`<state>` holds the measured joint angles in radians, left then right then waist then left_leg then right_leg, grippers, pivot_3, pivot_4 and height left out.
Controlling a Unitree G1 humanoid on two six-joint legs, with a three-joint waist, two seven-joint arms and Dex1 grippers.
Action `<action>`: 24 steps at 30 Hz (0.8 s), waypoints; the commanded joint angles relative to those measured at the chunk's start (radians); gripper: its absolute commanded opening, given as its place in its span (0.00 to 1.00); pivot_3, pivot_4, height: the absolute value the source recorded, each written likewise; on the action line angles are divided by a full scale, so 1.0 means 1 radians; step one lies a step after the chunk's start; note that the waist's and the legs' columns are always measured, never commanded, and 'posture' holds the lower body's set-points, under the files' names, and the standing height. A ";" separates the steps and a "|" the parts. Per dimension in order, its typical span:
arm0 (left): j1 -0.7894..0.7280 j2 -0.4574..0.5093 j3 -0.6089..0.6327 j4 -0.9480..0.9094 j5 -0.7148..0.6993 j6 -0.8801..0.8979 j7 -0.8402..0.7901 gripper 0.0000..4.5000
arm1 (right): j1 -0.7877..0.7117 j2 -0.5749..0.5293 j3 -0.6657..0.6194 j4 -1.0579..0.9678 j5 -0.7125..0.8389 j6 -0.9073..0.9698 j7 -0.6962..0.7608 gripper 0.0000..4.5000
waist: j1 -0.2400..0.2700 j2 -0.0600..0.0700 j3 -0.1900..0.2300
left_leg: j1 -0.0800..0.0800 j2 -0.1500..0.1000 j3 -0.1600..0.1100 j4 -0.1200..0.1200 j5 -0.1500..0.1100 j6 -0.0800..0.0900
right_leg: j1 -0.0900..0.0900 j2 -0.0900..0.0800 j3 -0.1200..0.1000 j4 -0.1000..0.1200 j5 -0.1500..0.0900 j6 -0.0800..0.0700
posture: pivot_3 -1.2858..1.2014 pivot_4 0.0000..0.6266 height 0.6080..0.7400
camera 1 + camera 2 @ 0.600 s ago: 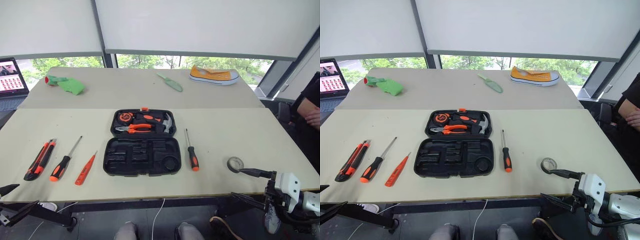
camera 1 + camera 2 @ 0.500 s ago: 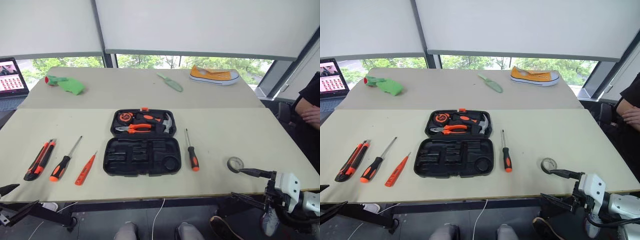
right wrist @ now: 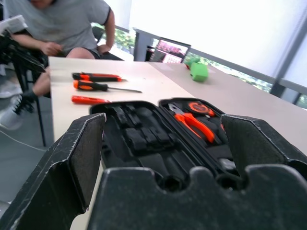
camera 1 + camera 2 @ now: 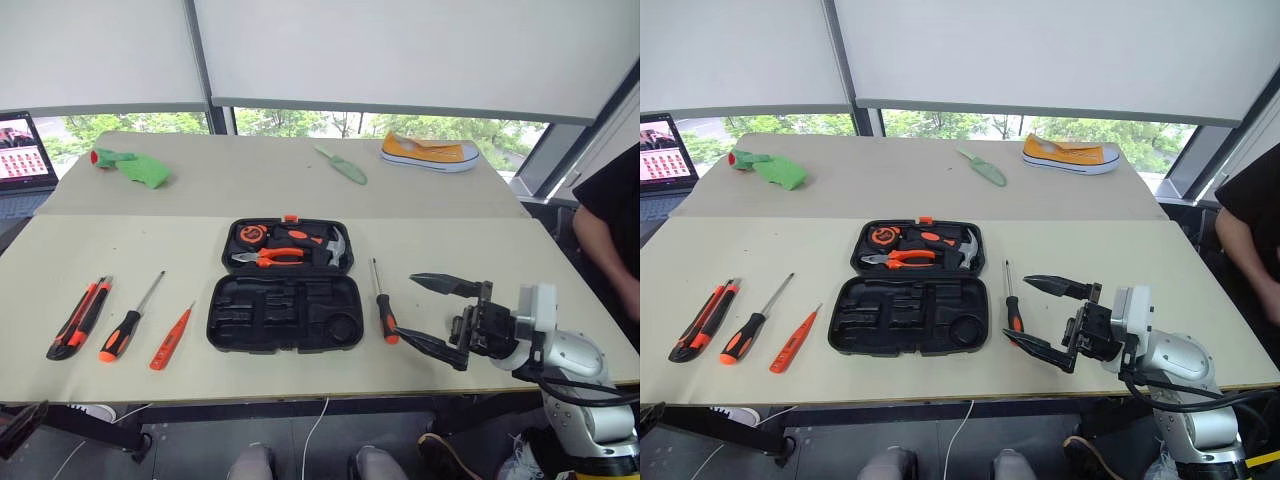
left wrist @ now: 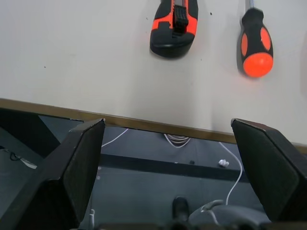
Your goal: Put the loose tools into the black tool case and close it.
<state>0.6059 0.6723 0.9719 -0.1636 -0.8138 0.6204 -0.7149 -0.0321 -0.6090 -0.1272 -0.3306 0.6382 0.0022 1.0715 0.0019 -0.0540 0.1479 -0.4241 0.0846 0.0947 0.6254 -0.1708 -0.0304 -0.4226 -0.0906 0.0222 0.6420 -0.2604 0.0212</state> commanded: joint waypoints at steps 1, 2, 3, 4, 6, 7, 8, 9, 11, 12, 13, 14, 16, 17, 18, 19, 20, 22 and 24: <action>-0.076 0.080 0.004 -0.124 -0.086 0.118 0.083 1.00 | -0.010 0.012 0.002 0.008 -0.020 -0.038 0.021 0.99 | 0.006 0.000 0.000 | 0.000 0.000 0.000 0.000 0.000 0.000 | 0.000 0.000 -0.001 0.000 0.000 0.000 | 0.52 0.24 1.00; -0.100 0.103 -0.019 -0.137 -0.089 0.161 0.111 1.00 | -0.015 0.016 0.004 0.016 -0.023 -0.043 0.028 0.99 | 0.007 0.001 0.000 | 0.000 0.000 -0.001 0.000 0.000 0.000 | 0.000 0.000 -0.002 0.000 0.000 0.000 | 0.52 0.24 1.00; -0.125 0.124 -0.045 -0.140 -0.086 0.205 0.141 1.00 | -0.020 0.020 0.006 0.026 -0.027 -0.048 0.035 0.99 | 0.007 0.001 0.000 | 0.000 0.001 -0.001 0.000 0.000 0.000 | 0.000 0.000 -0.003 0.000 0.000 0.001 | 0.52 0.24 1.00; -0.155 0.142 -0.083 -0.137 -0.060 0.234 0.180 1.00 | -0.027 0.024 0.007 0.038 -0.030 -0.054 0.042 0.99 | 0.006 0.001 0.000 | 0.000 0.001 -0.002 0.000 0.000 0.000 | 0.001 0.000 -0.004 0.000 0.000 0.001 | 0.52 0.24 1.00; -0.230 0.153 -0.155 -0.129 -0.038 0.283 0.252 1.00 | -0.039 0.026 0.006 0.067 -0.042 -0.072 0.058 0.99 | 0.004 0.002 0.000 | 0.001 0.001 -0.001 0.001 0.000 0.000 | 0.002 0.000 -0.004 0.000 0.001 0.001 | 0.52 0.24 1.00; -0.264 0.153 -0.187 -0.124 -0.033 0.299 0.275 1.00 | -0.045 0.026 0.002 0.083 -0.049 -0.083 0.064 0.99 | 0.002 0.004 0.001 | 0.001 0.000 -0.001 0.001 0.000 0.000 | 0.001 0.000 -0.004 0.000 0.001 0.002 | 0.52 0.24 1.00; -0.293 0.149 -0.214 -0.120 -0.026 0.311 0.290 1.00 | -0.051 0.027 -0.002 0.099 -0.053 -0.092 0.068 0.99 | 0.001 0.004 0.001 | 0.001 0.000 -0.001 0.001 0.000 0.000 | 0.001 -0.001 -0.004 0.001 0.002 0.002 | 0.52 0.24 1.00; -0.320 0.146 -0.235 -0.112 -0.018 0.323 0.306 1.00 | -0.056 0.028 -0.006 0.113 -0.056 -0.099 0.072 0.99 | 0.001 0.003 0.000 | 0.000 0.000 -0.001 0.001 0.000 0.000 | 0.002 0.000 -0.004 0.001 0.003 0.000 | 0.52 0.24 1.00; -0.376 0.134 -0.305 -0.068 0.036 0.309 0.336 1.00 | -0.057 0.030 -0.014 0.139 -0.059 -0.118 0.079 0.99 | -0.002 0.003 0.000 | -0.001 0.001 -0.002 0.001 0.001 0.001 | 0.003 0.002 -0.004 0.003 0.005 -0.002 | 0.52 0.24 1.00; -0.395 0.135 -0.339 -0.053 0.060 0.303 0.342 1.00 | -0.054 0.031 -0.014 0.144 -0.061 -0.126 0.083 0.99 | -0.003 0.003 0.000 | -0.001 0.001 -0.002 0.000 0.001 0.002 | 0.003 0.002 -0.004 0.003 0.006 0.001 | 0.52 0.24 1.00; -0.416 0.130 -0.364 -0.041 0.081 0.292 0.344 1.00 | -0.050 0.033 -0.014 0.146 -0.062 -0.133 0.086 0.99 | -0.003 0.003 0.000 | -0.001 0.001 -0.003 0.000 0.005 0.008 | 0.003 0.002 -0.005 0.004 0.005 0.002 | 0.52 0.24 1.00; -0.440 0.118 -0.377 -0.028 0.087 0.296 0.353 1.00 | -0.045 0.035 -0.012 0.146 -0.063 -0.137 0.088 0.99 | -0.004 0.003 0.000 | -0.001 0.001 -0.003 -0.001 0.005 0.008 | 0.002 0.002 -0.005 0.004 0.005 0.002 | 0.52 0.24 1.00; -0.473 0.105 -0.402 -0.007 0.112 0.295 0.361 0.94 | -0.034 0.038 -0.011 0.143 -0.065 -0.146 0.088 1.00 | -0.002 0.004 0.001 | -0.001 0.001 -0.003 -0.001 0.005 0.008 | 0.003 0.002 -0.005 0.004 0.004 0.002 | 0.52 0.24 1.00; -0.485 0.098 -0.405 0.002 0.117 0.300 0.365 0.88 | -0.027 0.040 -0.012 0.138 -0.066 -0.148 0.086 1.00 | -0.002 0.005 0.000 | -0.001 0.001 -0.003 -0.001 0.005 0.008 | 0.002 0.002 -0.005 0.004 0.004 0.002 | 0.52 0.24 1.00; -0.491 0.094 -0.407 0.007 0.123 0.300 0.362 0.84 | -0.020 0.040 -0.014 0.133 -0.067 -0.150 0.083 1.00 | 0.000 0.005 0.000 | -0.001 0.001 -0.003 -0.001 0.004 0.007 | 0.003 0.002 -0.005 0.005 0.004 0.002 | 0.52 0.24 1.00; -0.494 0.093 -0.407 0.010 0.133 0.293 0.356 0.75 | -0.011 0.041 -0.019 0.127 -0.065 -0.152 0.077 1.00 | 0.001 0.005 0.000 | -0.001 0.001 -0.003 -0.001 0.004 0.006 | 0.003 0.002 -0.005 0.005 0.005 0.002 | 0.52 0.24 1.00; -0.494 0.095 -0.406 0.012 0.141 0.289 0.349 0.65 | -0.003 0.042 -0.026 0.121 -0.061 -0.152 0.070 1.00 | 0.002 0.005 0.000 | 0.000 0.000 -0.003 -0.001 0.004 0.005 | 0.003 0.002 -0.005 0.005 0.005 0.002 | 0.52 0.24 1.00; -0.494 0.113 -0.393 0.015 0.147 0.274 0.317 0.50 | 0.012 0.039 -0.042 0.106 -0.048 -0.147 0.057 1.00 | 0.003 0.005 0.000 | 0.000 0.000 -0.003 0.000 0.003 0.004 | 0.003 0.001 -0.005 0.005 0.005 0.001 | 0.52 0.24 1.00; -0.502 0.139 -0.375 0.020 0.140 0.263 0.267 0.33 | 0.024 0.032 -0.054 0.094 -0.044 -0.143 0.053 1.00 | 0.003 0.005 0.000 | -0.001 0.000 -0.002 0.001 0.001 0.001 | 0.003 0.000 -0.005 0.005 0.004 0.000 | 0.52 0.24 1.00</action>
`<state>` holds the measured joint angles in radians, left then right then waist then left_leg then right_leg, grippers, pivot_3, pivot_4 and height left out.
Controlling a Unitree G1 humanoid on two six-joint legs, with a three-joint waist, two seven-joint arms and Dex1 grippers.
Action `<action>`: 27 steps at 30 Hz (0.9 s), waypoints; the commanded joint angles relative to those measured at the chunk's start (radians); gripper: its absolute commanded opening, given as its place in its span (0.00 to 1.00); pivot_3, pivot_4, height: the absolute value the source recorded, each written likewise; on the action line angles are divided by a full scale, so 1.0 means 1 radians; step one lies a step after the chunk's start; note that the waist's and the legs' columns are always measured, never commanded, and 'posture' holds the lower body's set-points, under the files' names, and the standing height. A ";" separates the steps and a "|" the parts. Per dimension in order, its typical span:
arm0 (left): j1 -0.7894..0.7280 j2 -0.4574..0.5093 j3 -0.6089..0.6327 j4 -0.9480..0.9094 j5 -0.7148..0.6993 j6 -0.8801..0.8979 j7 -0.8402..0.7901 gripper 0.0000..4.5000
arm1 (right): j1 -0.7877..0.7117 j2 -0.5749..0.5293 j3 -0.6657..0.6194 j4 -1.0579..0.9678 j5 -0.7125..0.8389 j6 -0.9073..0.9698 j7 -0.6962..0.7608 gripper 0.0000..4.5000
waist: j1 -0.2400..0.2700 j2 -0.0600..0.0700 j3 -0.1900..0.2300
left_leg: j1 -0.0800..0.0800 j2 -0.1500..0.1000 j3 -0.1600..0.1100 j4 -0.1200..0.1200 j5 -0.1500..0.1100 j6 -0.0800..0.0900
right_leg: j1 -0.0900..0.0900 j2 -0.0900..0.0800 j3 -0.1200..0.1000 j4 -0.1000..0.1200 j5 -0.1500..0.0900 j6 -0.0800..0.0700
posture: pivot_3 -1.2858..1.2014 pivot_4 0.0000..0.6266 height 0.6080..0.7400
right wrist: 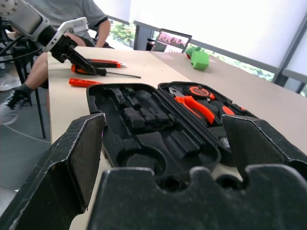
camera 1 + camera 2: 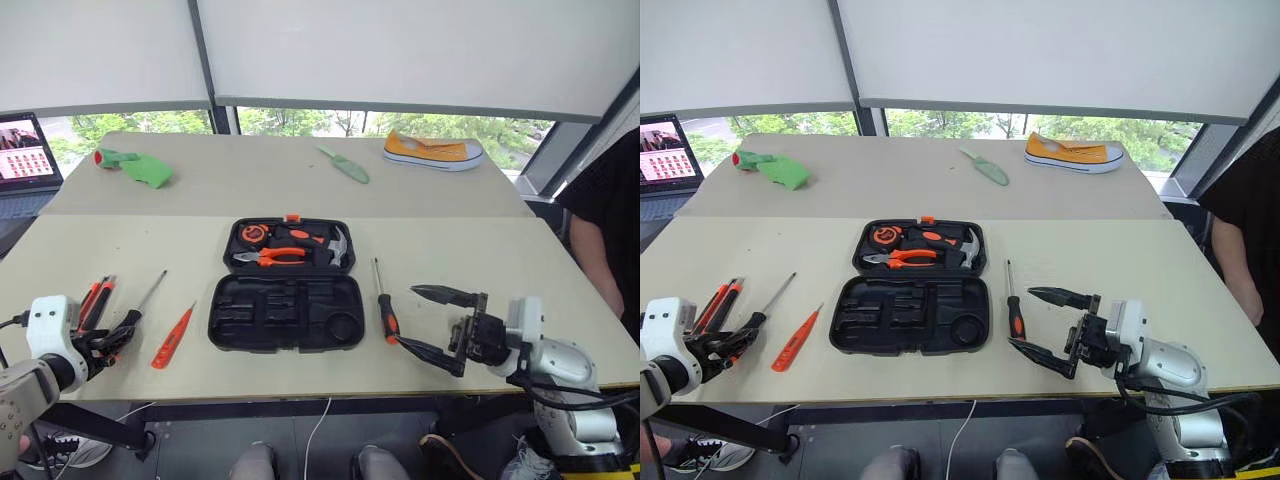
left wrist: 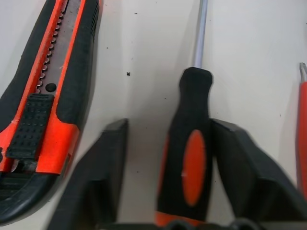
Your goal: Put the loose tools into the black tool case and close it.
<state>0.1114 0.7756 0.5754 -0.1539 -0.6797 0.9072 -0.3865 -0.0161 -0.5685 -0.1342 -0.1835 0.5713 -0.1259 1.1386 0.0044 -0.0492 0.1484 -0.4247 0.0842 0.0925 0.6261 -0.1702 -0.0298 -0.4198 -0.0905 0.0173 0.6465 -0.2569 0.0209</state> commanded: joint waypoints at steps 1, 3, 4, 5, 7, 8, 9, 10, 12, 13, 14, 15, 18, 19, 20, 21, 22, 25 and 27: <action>-0.013 0.054 0.026 0.013 0.005 -0.039 -0.099 0.26 | 0.010 -0.010 -0.053 -0.058 0.022 -0.019 -0.016 1.00 | 0.000 -0.001 0.000 | 0.000 0.000 0.000 0.000 0.000 0.000 | 0.000 0.000 0.000 0.000 0.000 0.000 | 0.52 0.24 1.00; -0.033 0.098 0.027 0.012 0.001 -0.100 -0.208 0.20 | 0.002 -0.005 -0.070 -0.065 0.021 -0.026 -0.034 1.00 | 0.000 -0.001 0.000 | 0.000 0.000 0.000 0.000 0.000 0.000 | 0.000 0.001 -0.001 0.000 0.000 -0.001 | 0.52 0.24 1.00; -0.056 0.118 0.027 0.015 -0.012 -0.117 -0.260 0.20 | -0.008 -0.002 -0.080 -0.068 0.022 -0.023 -0.047 1.00 | 0.000 -0.001 0.000 | -0.001 0.000 -0.001 0.000 0.000 0.000 | -0.001 0.001 -0.001 0.000 -0.001 -0.002 | 0.52 0.24 1.00; -0.094 0.140 0.009 0.021 -0.016 -0.150 -0.317 0.20 | -0.017 -0.004 -0.089 -0.072 0.023 -0.017 -0.060 1.00 | 0.000 -0.001 0.000 | -0.001 0.000 -0.001 0.000 0.000 0.000 | -0.001 0.001 -0.001 0.000 -0.001 -0.002 | 0.52 0.24 1.00; -0.172 0.170 -0.055 0.030 0.011 -0.234 -0.408 0.20 | -0.027 -0.013 -0.102 -0.079 0.027 0.001 -0.079 1.00 | 0.007 -0.001 0.001 | 0.000 0.000 0.000 0.000 0.000 0.000 | -0.001 0.000 -0.001 0.000 -0.001 -0.003 | 0.52 0.24 1.00; -0.230 0.188 -0.134 0.034 0.052 -0.295 -0.473 0.20 | -0.028 -0.022 -0.107 -0.084 0.032 0.016 -0.085 1.00 | 0.013 -0.001 0.002 | -0.001 0.000 -0.001 0.000 0.000 -0.001 | -0.002 0.000 -0.002 0.000 -0.001 -0.003 | 0.52 0.24 1.00; -0.289 0.204 -0.221 0.040 0.091 -0.338 -0.535 0.20 | -0.028 -0.033 -0.111 -0.087 0.036 0.033 -0.087 1.00 | 0.016 -0.001 0.002 | -0.002 0.000 -0.001 0.000 0.001 -0.001 | -0.002 0.000 -0.003 -0.001 -0.001 -0.003 | 0.52 0.24 1.00; -0.359 0.215 -0.332 0.048 0.135 -0.372 -0.615 0.20 | -0.030 -0.045 -0.115 -0.087 0.040 0.051 -0.088 1.00 | 0.019 0.000 0.002 | -0.001 0.000 0.000 0.000 0.000 -0.002 | -0.002 -0.001 -0.003 -0.002 -0.001 -0.002 | 0.52 0.24 1.00; -0.455 0.213 -0.462 0.078 0.185 -0.415 -0.714 0.20 | -0.036 -0.062 -0.116 -0.083 0.043 0.072 -0.087 1.00 | 0.022 0.001 0.001 | -0.001 -0.001 0.000 0.001 0.000 -0.002 | 0.000 -0.002 -0.003 -0.005 0.000 -0.001 | 0.52 0.24 1.00; -0.500 0.197 -0.505 0.101 0.206 -0.442 -0.746 0.20 | -0.043 -0.068 -0.114 -0.080 0.043 0.081 -0.088 1.00 | 0.019 0.001 0.001 | -0.002 -0.001 0.001 0.001 0.001 -0.001 | 0.001 -0.002 -0.002 -0.005 0.000 -0.001 | 0.52 0.24 1.00; -0.580 0.160 -0.599 0.174 0.294 -0.548 -0.792 0.20 | -0.066 -0.080 -0.109 -0.075 0.046 0.105 -0.090 1.00 | 0.013 0.001 0.001 | -0.002 -0.001 0.002 0.001 0.001 -0.001 | 0.003 -0.002 0.000 -0.005 0.001 0.000 | 0.52 0.24 1.00; -0.639 0.133 -0.667 0.231 0.359 -0.629 -0.827 0.20 | -0.085 -0.088 -0.105 -0.071 0.048 0.124 -0.093 1.00 | 0.009 0.002 0.001 | -0.004 -0.002 0.002 0.001 0.004 0.005 | 0.003 -0.001 0.000 -0.005 0.003 0.003 | 0.52 0.24 1.00; -0.774 0.062 -0.824 0.450 0.549 -0.877 -0.881 0.20 | -0.120 -0.091 -0.089 -0.080 0.047 0.162 -0.110 1.00 | 0.002 0.002 0.001 | -0.010 0.000 -0.002 0.003 0.007 0.010 | -0.002 0.004 0.000 -0.003 0.005 0.006 | 0.52 0.24 1.00; -0.807 0.041 -0.846 0.511 0.583 -0.924 -0.881 0.20 | -0.123 -0.089 -0.085 -0.086 0.045 0.168 -0.114 1.00 | -0.001 0.002 0.001 | -0.010 0.000 -0.004 0.004 0.007 0.010 | -0.002 0.006 0.001 -0.003 0.005 0.006 | 0.52 0.24 1.00; -0.836 0.019 -0.860 0.564 0.607 -0.957 -0.874 0.20 | -0.124 -0.086 -0.081 -0.092 0.041 0.172 -0.118 1.00 | -0.001 0.002 0.001 | -0.010 0.000 -0.005 0.003 0.007 0.010 | -0.001 0.006 0.001 -0.003 0.005 0.006 | 0.52 0.24 1.00; -0.859 0.002 -0.868 0.604 0.624 -0.980 -0.870 0.20 | -0.122 -0.084 -0.078 -0.098 0.038 0.174 -0.123 1.00 | -0.001 0.002 0.002 | -0.010 0.000 -0.006 0.003 0.007 0.010 | -0.002 0.007 0.001 -0.003 0.005 0.006 | 0.52 0.24 1.00; -0.877 -0.015 -0.875 0.639 0.640 -1.003 -0.867 0.20 | -0.119 -0.081 -0.077 -0.107 0.037 0.177 -0.128 1.00 | -0.001 0.002 0.002 | -0.011 0.000 -0.006 0.003 0.007 0.010 | -0.003 0.007 0.000 -0.002 0.005 0.006 | 0.52 0.24 1.00; -0.907 -0.043 -0.884 0.707 0.677 -1.053 -0.864 0.20 | -0.104 -0.075 -0.078 -0.133 0.035 0.185 -0.149 1.00 | 0.004 0.002 0.002 | -0.014 0.000 -0.008 0.004 0.007 0.010 | -0.004 0.007 -0.001 -0.002 0.004 0.007 | 0.52 0.24 1.00; -0.916 -0.048 -0.888 0.735 0.701 -1.084 -0.868 0.20 | -0.087 -0.073 -0.083 -0.153 0.037 0.190 -0.160 1.00 | 0.006 0.002 0.002 | -0.014 0.000 -0.008 0.006 0.007 0.010 | -0.003 0.007 -0.001 -0.002 0.004 0.007 | 0.52 0.24 1.00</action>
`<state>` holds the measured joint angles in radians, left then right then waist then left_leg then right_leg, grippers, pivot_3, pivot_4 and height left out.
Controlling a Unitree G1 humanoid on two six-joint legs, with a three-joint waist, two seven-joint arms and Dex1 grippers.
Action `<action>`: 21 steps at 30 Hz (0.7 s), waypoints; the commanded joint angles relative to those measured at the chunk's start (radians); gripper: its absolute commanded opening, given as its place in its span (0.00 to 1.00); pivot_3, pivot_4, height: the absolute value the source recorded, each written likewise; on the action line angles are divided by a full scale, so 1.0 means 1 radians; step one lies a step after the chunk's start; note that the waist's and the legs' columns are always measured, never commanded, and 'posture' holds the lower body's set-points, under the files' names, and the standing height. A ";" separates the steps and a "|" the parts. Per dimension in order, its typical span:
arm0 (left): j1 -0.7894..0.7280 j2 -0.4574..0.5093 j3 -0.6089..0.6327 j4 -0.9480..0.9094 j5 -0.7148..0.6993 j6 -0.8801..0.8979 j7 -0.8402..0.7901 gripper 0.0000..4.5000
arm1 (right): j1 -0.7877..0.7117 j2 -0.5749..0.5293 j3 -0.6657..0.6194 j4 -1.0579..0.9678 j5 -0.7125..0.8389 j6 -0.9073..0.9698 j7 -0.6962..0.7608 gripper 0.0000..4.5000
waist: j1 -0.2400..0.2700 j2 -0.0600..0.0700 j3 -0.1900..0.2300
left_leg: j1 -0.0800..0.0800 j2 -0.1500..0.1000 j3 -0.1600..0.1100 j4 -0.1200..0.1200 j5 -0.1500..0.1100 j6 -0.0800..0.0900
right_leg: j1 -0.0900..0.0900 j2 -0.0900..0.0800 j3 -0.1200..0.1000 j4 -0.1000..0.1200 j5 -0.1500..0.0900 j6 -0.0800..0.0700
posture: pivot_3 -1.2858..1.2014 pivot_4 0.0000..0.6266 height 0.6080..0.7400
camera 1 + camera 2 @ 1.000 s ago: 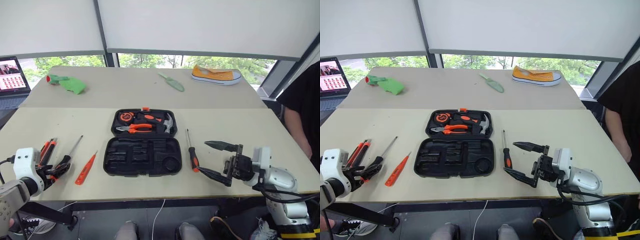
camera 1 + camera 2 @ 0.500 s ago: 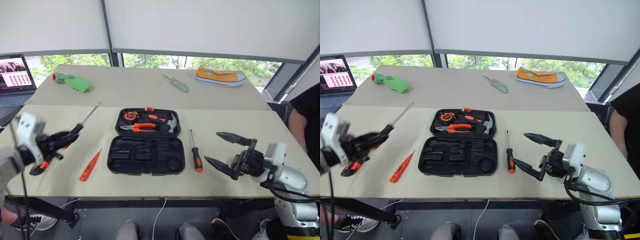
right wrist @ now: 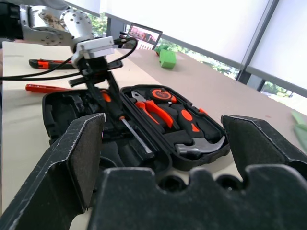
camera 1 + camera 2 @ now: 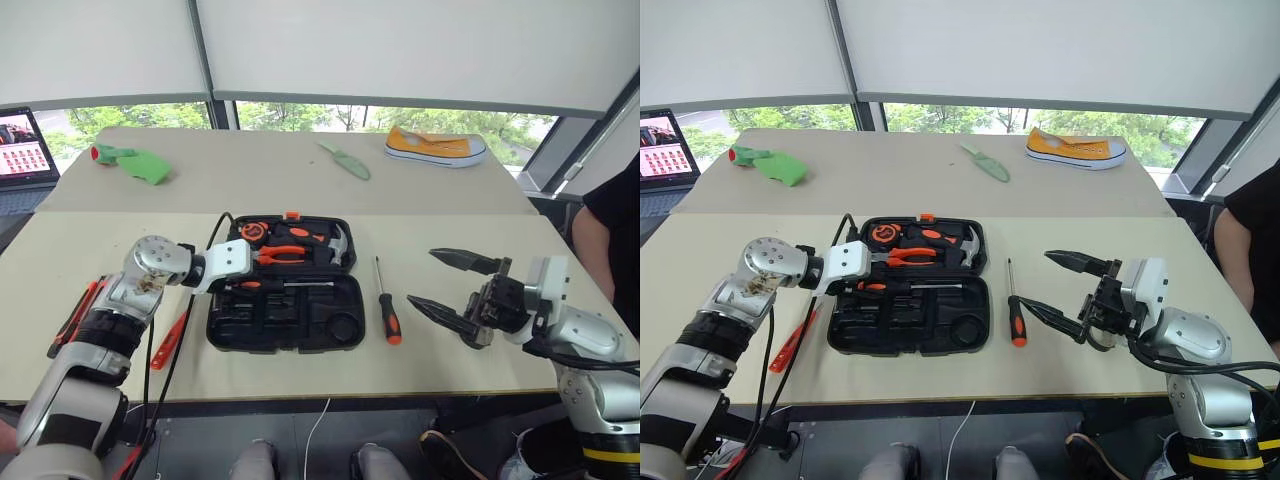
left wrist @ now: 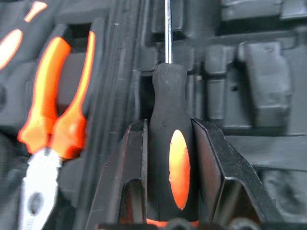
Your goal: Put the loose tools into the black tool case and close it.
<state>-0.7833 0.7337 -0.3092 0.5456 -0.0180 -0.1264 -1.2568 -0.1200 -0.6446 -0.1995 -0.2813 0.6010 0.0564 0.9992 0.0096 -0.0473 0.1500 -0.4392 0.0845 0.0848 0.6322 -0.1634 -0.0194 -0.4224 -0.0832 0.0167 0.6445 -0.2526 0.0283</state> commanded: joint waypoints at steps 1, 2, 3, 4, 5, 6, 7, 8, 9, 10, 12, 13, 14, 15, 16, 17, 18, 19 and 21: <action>-0.023 -0.007 -0.002 0.046 0.045 -0.061 -0.001 0.20 | 0.025 0.004 -0.018 -0.063 0.008 0.010 -0.025 1.00 | 0.002 0.000 0.000 | 0.000 0.000 0.000 0.000 0.000 0.000 | 0.000 0.000 0.000 0.000 0.000 0.000 | 0.52 0.24 1.00; -0.024 -0.009 0.000 0.056 0.051 -0.071 -0.002 0.20 | 0.034 0.004 -0.021 -0.069 0.008 0.011 -0.028 1.00 | 0.002 0.000 0.000 | 0.000 0.000 0.000 0.001 0.000 0.000 | 0.001 0.000 0.000 0.001 0.000 0.000 | 0.52 0.24 1.00; -0.025 -0.009 0.000 0.066 0.061 -0.083 0.000 0.20 | 0.042 0.004 -0.022 -0.075 0.009 0.012 -0.029 1.00 | 0.002 0.000 0.000 | 0.000 0.000 0.000 0.002 0.000 0.000 | 0.001 0.000 0.000 0.001 0.000 0.000 | 0.52 0.24 1.00; -0.026 -0.007 -0.003 0.076 0.072 -0.090 0.001 0.20 | 0.048 0.004 -0.023 -0.078 0.009 0.013 -0.031 1.00 | 0.002 0.000 0.000 | 0.000 0.000 0.000 0.003 0.000 0.000 | 0.001 0.000 0.000 0.001 0.000 0.001 | 0.52 0.24 1.00; -0.027 -0.005 -0.004 0.083 0.080 -0.094 0.001 0.20 | 0.052 0.003 -0.024 -0.081 0.009 0.014 -0.032 1.00 | 0.002 0.000 0.000 | 0.000 0.000 0.000 0.003 0.000 0.000 | 0.001 0.000 0.000 0.001 0.000 0.001 | 0.52 0.24 1.00; -0.025 -0.005 0.000 0.084 0.072 -0.082 -0.013 0.20 | 0.055 0.003 -0.023 -0.084 0.011 0.016 -0.033 1.00 | 0.002 0.000 0.000 | 0.000 0.000 -0.001 0.004 0.000 0.000 | 0.002 0.000 0.000 0.002 0.000 0.001 | 0.52 0.24 1.00; -0.024 -0.009 0.008 0.082 0.062 -0.074 -0.020 0.31 | 0.057 0.003 -0.023 -0.086 0.013 0.019 -0.033 1.00 | 0.001 0.000 0.000 | 0.000 0.000 -0.001 0.005 0.000 0.000 | 0.002 0.000 0.000 0.002 0.000 0.001 | 0.52 0.24 1.00; -0.021 -0.019 0.023 0.072 0.040 -0.054 -0.026 0.42 | 0.060 0.002 -0.023 -0.088 0.015 0.021 -0.032 1.00 | 0.000 0.000 0.000 | 0.000 0.000 -0.001 0.006 0.000 0.000 | 0.002 0.000 0.000 0.003 0.000 0.001 | 0.52 0.24 1.00; -0.019 -0.032 0.041 0.061 0.017 -0.046 -0.022 0.48 | 0.063 0.002 -0.023 -0.089 0.017 0.024 -0.031 1.00 | 0.000 0.000 0.000 | 0.000 0.000 -0.001 0.006 0.000 0.000 | 0.002 0.000 0.000 0.003 0.000 0.001 | 0.52 0.24 1.00; -0.018 -0.041 0.054 0.054 0.005 -0.043 -0.019 0.55 | 0.065 0.002 -0.022 -0.090 0.019 0.025 -0.030 1.00 | 0.001 0.000 0.000 | 0.000 0.000 -0.001 0.006 0.000 0.000 | 0.002 0.000 0.000 0.003 0.001 0.002 | 0.52 0.24 1.00; -0.024 -0.086 0.125 0.034 -0.071 0.031 0.028 0.72 | 0.070 0.004 -0.023 -0.093 0.031 0.040 -0.033 1.00 | 0.004 0.000 0.000 | 0.000 0.000 -0.001 0.007 0.000 0.000 | 0.002 0.000 0.000 0.003 0.001 0.002 | 0.52 0.24 1.00; -0.026 -0.103 0.159 0.020 -0.117 0.103 0.033 0.72 | 0.071 0.011 -0.031 -0.097 0.054 0.061 -0.049 1.00 | 0.007 0.000 0.000 | 0.000 0.000 -0.002 0.007 0.000 0.001 | 0.003 0.000 0.000 0.003 0.001 0.002 | 0.52 0.24 1.00; -0.024 -0.109 0.178 0.010 -0.142 0.148 0.026 0.72 | 0.070 0.018 -0.039 -0.100 0.078 0.082 -0.064 1.00 | 0.010 0.000 0.000 | -0.001 0.000 -0.002 0.008 0.001 0.001 | 0.003 0.000 0.000 0.004 0.001 0.002 | 0.52 0.24 1.00; -0.020 -0.109 0.188 0.000 -0.152 0.177 0.017 0.72 | 0.069 0.022 -0.046 -0.102 0.093 0.098 -0.075 1.00 | 0.009 0.000 0.000 | -0.004 0.000 -0.003 0.010 0.001 0.002 | 0.002 0.000 0.000 0.004 0.001 0.003 | 0.52 0.24 1.00; -0.014 -0.107 0.191 -0.004 -0.149 0.178 0.017 0.72 | 0.068 0.021 -0.048 -0.102 0.098 0.104 -0.077 1.00 | 0.006 0.000 0.000 | -0.005 0.000 -0.004 0.011 0.001 0.002 | 0.002 0.000 0.000 0.003 0.002 0.003 | 0.52 0.24 1.00; -0.008 -0.109 0.199 -0.010 -0.156 0.197 0.019 0.72 | 0.069 0.018 -0.049 -0.101 0.100 0.112 -0.075 1.00 | 0.003 0.000 0.000 | -0.005 0.000 -0.004 0.011 0.001 0.002 | 0.002 0.000 0.001 0.003 0.002 0.003 | 0.52 0.24 1.00; -0.003 -0.118 0.209 -0.011 -0.159 0.218 0.042 0.66 | 0.068 0.017 -0.051 -0.096 0.103 0.117 -0.073 1.00 | 0.003 0.000 0.000 | -0.005 -0.001 -0.004 0.011 0.001 0.002 | 0.002 0.000 0.001 0.003 0.002 0.003 | 0.52 0.24 1.00; 0.005 -0.128 0.215 -0.020 -0.169 0.254 0.053 0.61 | 0.066 0.017 -0.053 -0.089 0.104 0.121 -0.071 1.00 | 0.002 0.000 0.000 | -0.005 -0.001 -0.004 0.011 0.001 0.002 | 0.002 0.000 0.001 0.003 0.002 0.003 | 0.52 0.24 1.00; 0.028 -0.142 0.205 -0.044 -0.155 0.269 0.075 0.48 | 0.060 0.019 -0.054 -0.081 0.104 0.125 -0.070 1.00 | 0.002 0.000 0.000 | -0.004 -0.001 -0.004 0.011 0.001 0.002 | 0.002 0.001 0.001 0.003 0.002 0.003 | 0.52 0.24 1.00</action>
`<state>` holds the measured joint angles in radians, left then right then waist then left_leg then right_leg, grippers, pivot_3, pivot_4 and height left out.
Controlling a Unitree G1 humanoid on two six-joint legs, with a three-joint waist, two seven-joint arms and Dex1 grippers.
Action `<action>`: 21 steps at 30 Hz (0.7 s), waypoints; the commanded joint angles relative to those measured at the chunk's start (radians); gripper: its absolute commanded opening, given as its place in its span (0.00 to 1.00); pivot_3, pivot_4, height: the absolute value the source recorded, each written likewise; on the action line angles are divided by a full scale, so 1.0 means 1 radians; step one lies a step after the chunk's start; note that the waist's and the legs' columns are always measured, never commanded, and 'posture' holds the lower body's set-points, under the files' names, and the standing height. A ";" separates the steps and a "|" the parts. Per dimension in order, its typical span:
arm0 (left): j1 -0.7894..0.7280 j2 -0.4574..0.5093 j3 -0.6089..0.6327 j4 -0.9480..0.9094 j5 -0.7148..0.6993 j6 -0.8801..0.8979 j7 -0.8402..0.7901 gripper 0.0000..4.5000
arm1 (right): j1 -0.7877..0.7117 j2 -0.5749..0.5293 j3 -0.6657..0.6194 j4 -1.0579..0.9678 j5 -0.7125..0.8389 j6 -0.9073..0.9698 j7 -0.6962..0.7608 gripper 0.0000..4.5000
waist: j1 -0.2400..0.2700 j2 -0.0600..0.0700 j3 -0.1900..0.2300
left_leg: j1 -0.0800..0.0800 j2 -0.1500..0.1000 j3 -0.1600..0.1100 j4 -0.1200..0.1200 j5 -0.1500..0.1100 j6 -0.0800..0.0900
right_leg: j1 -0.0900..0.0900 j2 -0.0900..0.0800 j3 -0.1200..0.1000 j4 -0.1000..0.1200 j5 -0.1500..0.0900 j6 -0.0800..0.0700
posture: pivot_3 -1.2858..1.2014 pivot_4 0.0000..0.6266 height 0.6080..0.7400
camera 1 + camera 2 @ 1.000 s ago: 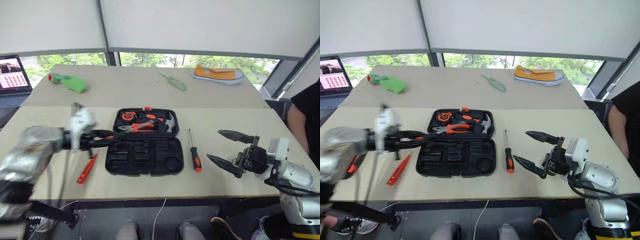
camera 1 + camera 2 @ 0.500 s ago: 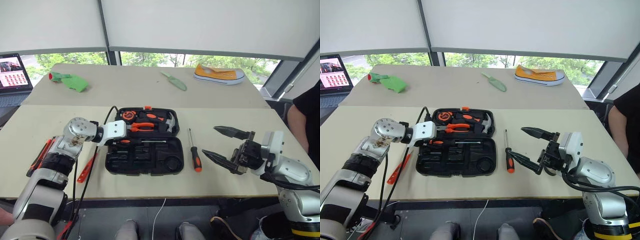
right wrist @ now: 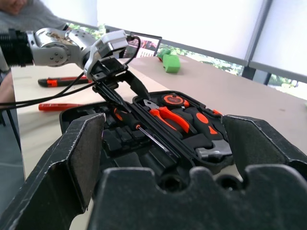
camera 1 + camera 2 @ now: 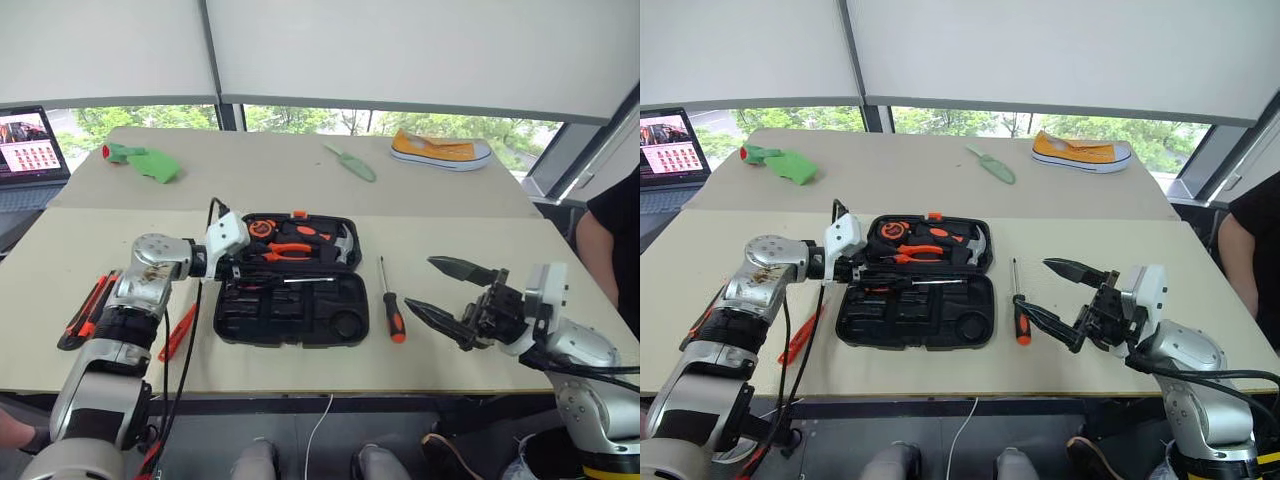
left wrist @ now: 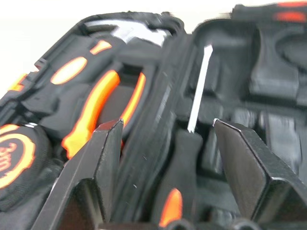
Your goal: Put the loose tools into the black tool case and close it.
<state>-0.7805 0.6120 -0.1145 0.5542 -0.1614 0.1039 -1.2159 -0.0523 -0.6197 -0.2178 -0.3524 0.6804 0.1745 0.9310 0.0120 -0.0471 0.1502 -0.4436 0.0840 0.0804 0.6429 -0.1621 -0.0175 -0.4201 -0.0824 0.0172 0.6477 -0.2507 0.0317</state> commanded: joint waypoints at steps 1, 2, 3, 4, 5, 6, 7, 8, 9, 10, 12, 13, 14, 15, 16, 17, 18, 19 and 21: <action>0.036 -0.027 0.004 -0.064 -0.002 0.046 0.046 0.40 | -0.009 -0.005 -0.034 -0.007 0.022 0.008 -0.001 1.00 | 0.000 0.000 0.000 | 0.000 0.000 0.000 0.000 0.000 0.000 | 0.000 0.000 0.000 0.000 0.000 0.000 | 0.52 0.24 1.00; 0.045 -0.035 -0.002 -0.071 0.009 0.049 0.059 0.32 | -0.013 -0.003 -0.032 -0.004 0.020 0.008 -0.001 1.00 | 0.000 0.000 0.000 | 0.000 0.000 0.000 0.000 0.000 0.000 | 0.000 0.000 0.000 0.000 0.000 0.000 | 0.52 0.24 1.00; 0.054 -0.043 -0.011 -0.074 0.024 0.053 0.075 0.25 | -0.015 -0.001 -0.030 -0.002 0.017 0.008 -0.001 1.00 | 0.000 0.000 0.000 | 0.000 0.000 0.000 0.000 0.000 0.000 | 0.000 0.000 0.000 0.000 0.000 0.000 | 0.52 0.24 1.00; 0.063 -0.048 -0.019 -0.078 0.037 0.055 0.088 0.15 | -0.016 0.000 -0.028 -0.001 0.015 0.008 -0.002 1.00 | 0.000 0.000 0.000 | 0.000 0.000 0.000 0.000 0.000 0.000 | 0.000 0.000 0.000 0.000 0.000 0.000 | 0.52 0.24 1.00; 0.071 -0.052 -0.029 -0.081 0.049 0.067 0.099 0.09 | -0.015 0.002 -0.026 -0.002 0.013 0.007 -0.003 1.00 | 0.000 0.000 0.000 | 0.000 0.000 0.000 0.000 0.000 0.000 | 0.000 0.000 0.000 0.000 0.000 0.000 | 0.52 0.24 1.00; 0.076 -0.054 -0.040 -0.082 0.061 0.077 0.107 0.00 | -0.014 0.003 -0.024 -0.001 0.012 0.006 -0.003 1.00 | 0.000 0.000 0.000 | 0.000 0.000 0.000 0.000 0.000 0.000 | 0.000 0.000 0.000 0.000 0.000 0.000 | 0.52 0.24 1.00; 0.082 -0.056 -0.049 -0.082 0.071 0.069 0.109 0.00 | -0.013 0.004 -0.023 -0.002 0.011 0.006 -0.004 1.00 | 0.001 0.000 0.000 | 0.000 0.000 -0.001 0.000 0.000 0.000 | 0.000 0.001 0.000 0.000 0.000 0.000 | 0.52 0.24 1.00; 0.084 -0.059 -0.056 -0.081 0.079 0.066 0.113 0.00 | -0.013 0.005 -0.023 -0.002 0.010 0.006 -0.005 1.00 | 0.001 0.000 0.000 | 0.000 0.000 -0.001 0.000 0.000 0.000 | 0.001 0.001 0.000 0.000 0.000 0.000 | 0.52 0.24 1.00; 0.086 -0.063 -0.061 -0.083 0.082 0.076 0.116 0.00 | -0.010 0.006 -0.023 -0.003 0.009 0.006 -0.006 1.00 | 0.001 0.000 0.000 | 0.000 0.000 -0.001 0.000 0.000 0.000 | 0.001 0.001 0.000 0.000 0.000 0.000 | 0.52 0.24 1.00; 0.090 -0.064 -0.072 -0.090 0.087 0.085 0.112 0.00 | -0.004 0.007 -0.025 -0.005 0.008 0.006 -0.007 1.00 | 0.001 0.000 0.000 | 0.000 0.000 -0.001 0.000 0.000 0.000 | 0.001 0.001 0.000 0.000 0.000 0.000 | 0.52 0.24 1.00; 0.093 -0.065 -0.109 -0.080 0.132 0.086 0.130 0.00 | 0.009 0.010 -0.027 -0.005 0.001 0.003 -0.014 1.00 | 0.002 0.000 0.000 | 0.001 0.000 -0.001 0.000 0.000 0.000 | 0.002 0.001 0.000 0.000 0.000 0.000 | 0.52 0.24 1.00; 0.092 -0.077 -0.112 -0.080 0.131 0.130 0.142 0.00 | 0.018 0.013 -0.024 -0.004 -0.010 0.003 -0.024 1.00 | 0.003 0.001 -0.001 | 0.001 0.000 -0.001 0.000 0.000 0.000 | 0.002 0.001 0.000 0.000 0.000 0.000 | 0.52 0.24 1.00; 0.091 -0.086 -0.111 -0.080 0.126 0.165 0.150 0.00 | 0.024 0.014 -0.022 -0.004 -0.018 0.002 -0.032 1.00 | 0.004 0.002 -0.002 | 0.002 0.000 -0.001 0.000 0.000 0.000 | 0.003 0.001 0.000 0.000 0.000 0.000 | 0.52 0.24 1.00; 0.095 -0.106 -0.077 -0.088 0.091 0.133 0.160 0.00 | 0.026 0.020 -0.017 -0.011 -0.034 0.017 -0.069 1.00 | 0.005 0.002 -0.002 | 0.003 0.000 -0.001 0.000 0.000 0.000 | 0.004 0.001 0.000 0.000 0.000 0.000 | 0.52 0.24 1.00; 0.098 -0.120 -0.053 -0.095 0.066 0.105 0.167 0.00 | 0.027 0.024 -0.013 -0.017 -0.045 0.029 -0.096 1.00 | 0.006 0.003 -0.002 | 0.003 -0.001 -0.002 0.000 0.000 0.000 | 0.006 0.001 0.000 -0.001 0.000 0.000 | 0.52 0.24 1.00; 0.103 -0.131 -0.022 -0.107 0.036 0.062 0.164 0.06 | 0.027 0.029 -0.013 -0.026 -0.055 0.042 -0.128 1.00 | 0.006 0.003 -0.002 | 0.004 -0.001 -0.002 0.000 0.000 0.000 | 0.007 0.001 0.000 -0.001 0.000 0.000 | 0.52 0.24 1.00; 0.113 -0.133 0.021 -0.124 -0.005 0.022 0.149 0.12 | 0.035 0.023 -0.021 -0.041 -0.076 0.096 -0.198 1.00 | 0.006 0.003 -0.002 | 0.005 -0.001 -0.002 0.000 0.000 0.000 | 0.007 0.001 0.000 -0.001 0.000 0.000 | 0.52 0.24 1.00; 0.123 -0.132 0.061 -0.139 -0.041 -0.009 0.132 0.15 | 0.045 0.014 -0.028 -0.055 -0.094 0.141 -0.250 1.00 | 0.005 0.003 -0.002 | 0.005 -0.001 -0.002 0.000 0.000 0.000 | 0.007 0.001 0.000 -0.001 0.000 0.000 | 0.52 0.24 1.00; 0.144 -0.119 0.132 -0.160 -0.106 -0.063 0.102 0.28 | 0.075 0.001 -0.044 -0.079 -0.100 0.189 -0.289 1.00 | 0.001 0.003 -0.002 | 0.004 0.000 -0.003 0.000 0.000 0.000 | 0.006 0.001 0.000 -0.001 0.000 -0.001 | 0.52 0.24 1.00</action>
<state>-0.6266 0.4678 -0.0778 0.4443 -0.1911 0.1073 -1.0885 0.0011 -0.6011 -0.2174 -0.3843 0.5908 0.3127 0.6966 0.0130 -0.0446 0.1483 -0.4413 0.0839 0.0776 0.6430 -0.1619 -0.0172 -0.4161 -0.0814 0.0173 0.6470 -0.2503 0.0304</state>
